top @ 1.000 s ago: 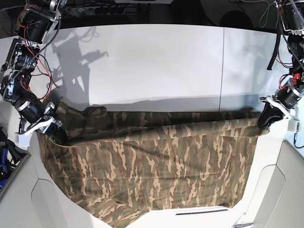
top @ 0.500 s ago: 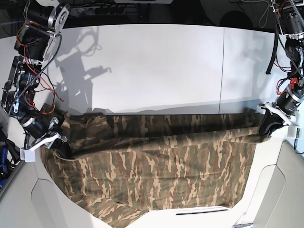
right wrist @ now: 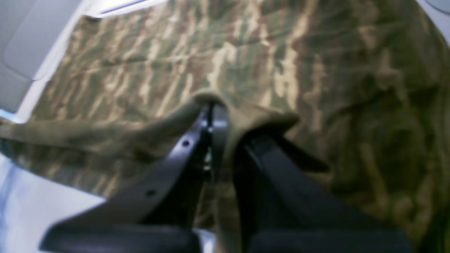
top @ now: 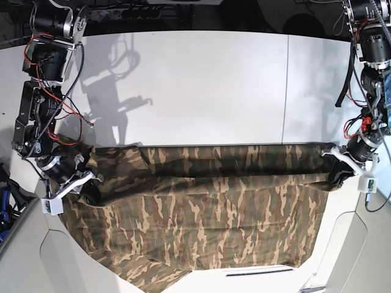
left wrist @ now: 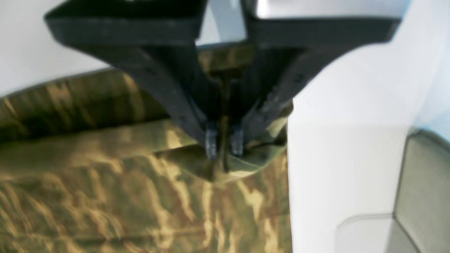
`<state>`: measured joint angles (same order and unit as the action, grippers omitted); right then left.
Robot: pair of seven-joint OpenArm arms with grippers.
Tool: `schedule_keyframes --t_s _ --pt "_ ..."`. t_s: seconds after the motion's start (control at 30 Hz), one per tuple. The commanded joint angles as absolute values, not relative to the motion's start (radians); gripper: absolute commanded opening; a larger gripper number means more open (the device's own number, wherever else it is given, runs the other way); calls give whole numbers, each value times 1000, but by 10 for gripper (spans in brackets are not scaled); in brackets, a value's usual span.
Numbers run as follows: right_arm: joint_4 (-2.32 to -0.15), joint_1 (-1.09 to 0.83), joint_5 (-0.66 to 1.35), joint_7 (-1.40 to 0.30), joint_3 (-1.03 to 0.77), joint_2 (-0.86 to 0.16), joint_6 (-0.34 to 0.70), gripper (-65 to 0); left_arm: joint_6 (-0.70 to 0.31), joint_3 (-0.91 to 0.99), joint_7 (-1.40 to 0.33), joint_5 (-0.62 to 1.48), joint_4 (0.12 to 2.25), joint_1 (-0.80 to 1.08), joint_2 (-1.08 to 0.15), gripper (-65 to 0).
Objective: Fold the T-shirt properly
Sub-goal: 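Lift the shirt with both grippers and fold it over toward the hem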
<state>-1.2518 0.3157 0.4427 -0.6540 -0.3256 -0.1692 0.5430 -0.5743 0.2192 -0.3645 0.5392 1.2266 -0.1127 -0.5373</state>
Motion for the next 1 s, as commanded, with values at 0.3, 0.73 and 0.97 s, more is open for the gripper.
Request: schedule_keyframes --t_s 0.3,0.73,0.97 --pt "-1144 442 426 -579 -327 -217 547 -650 -572 181 -333 557 1050 -282 -560 -544" --pt "-991 540 455 -573 -326 -225 547 -230 -572 181 -333 558 1050 -282 -559 -404" --pt "-994 540 456 -620 -328 -228 547 -230 -572 183 -342 558 1050 -282 -561 -376"
